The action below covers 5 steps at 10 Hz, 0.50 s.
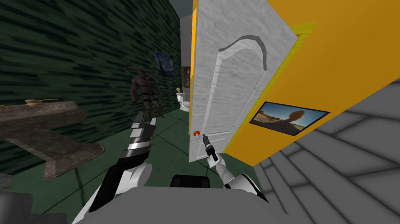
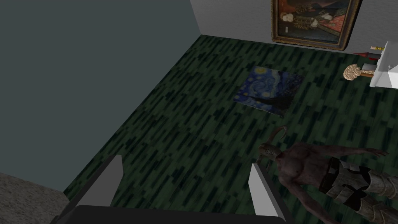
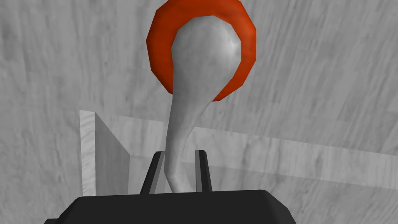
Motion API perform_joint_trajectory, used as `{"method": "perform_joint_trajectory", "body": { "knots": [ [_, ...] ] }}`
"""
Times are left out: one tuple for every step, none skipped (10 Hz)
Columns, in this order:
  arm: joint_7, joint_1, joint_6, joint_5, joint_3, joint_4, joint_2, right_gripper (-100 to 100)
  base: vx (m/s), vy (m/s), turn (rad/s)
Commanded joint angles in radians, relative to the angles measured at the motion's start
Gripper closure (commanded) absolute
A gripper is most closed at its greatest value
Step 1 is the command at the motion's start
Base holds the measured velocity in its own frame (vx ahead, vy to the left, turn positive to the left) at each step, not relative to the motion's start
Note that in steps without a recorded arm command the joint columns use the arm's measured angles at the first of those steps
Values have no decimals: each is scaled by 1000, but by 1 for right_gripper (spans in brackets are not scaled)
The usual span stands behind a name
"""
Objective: Push the door open
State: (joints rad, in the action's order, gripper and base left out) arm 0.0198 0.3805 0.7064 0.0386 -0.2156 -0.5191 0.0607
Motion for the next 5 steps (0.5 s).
{"method": "perform_joint_trajectory", "body": {
  "knots": [
    [-9, 8, 1, -15, 8, 14, 11, 100, -126, -113, 145],
    [-15, 4, -2, -22, 2, 7, 11, 100, -166, -134, 181],
    [-18, 2, -4, -26, 0, 3, 10, 100, -120, -119, 140],
    [-24, -1, -7, -33, -6, -4, 8, 100, -110, -109, 185],
    [-24, -1, -7, -33, -6, -4, 8, 100, -79, -108, 76]
  ]
}}
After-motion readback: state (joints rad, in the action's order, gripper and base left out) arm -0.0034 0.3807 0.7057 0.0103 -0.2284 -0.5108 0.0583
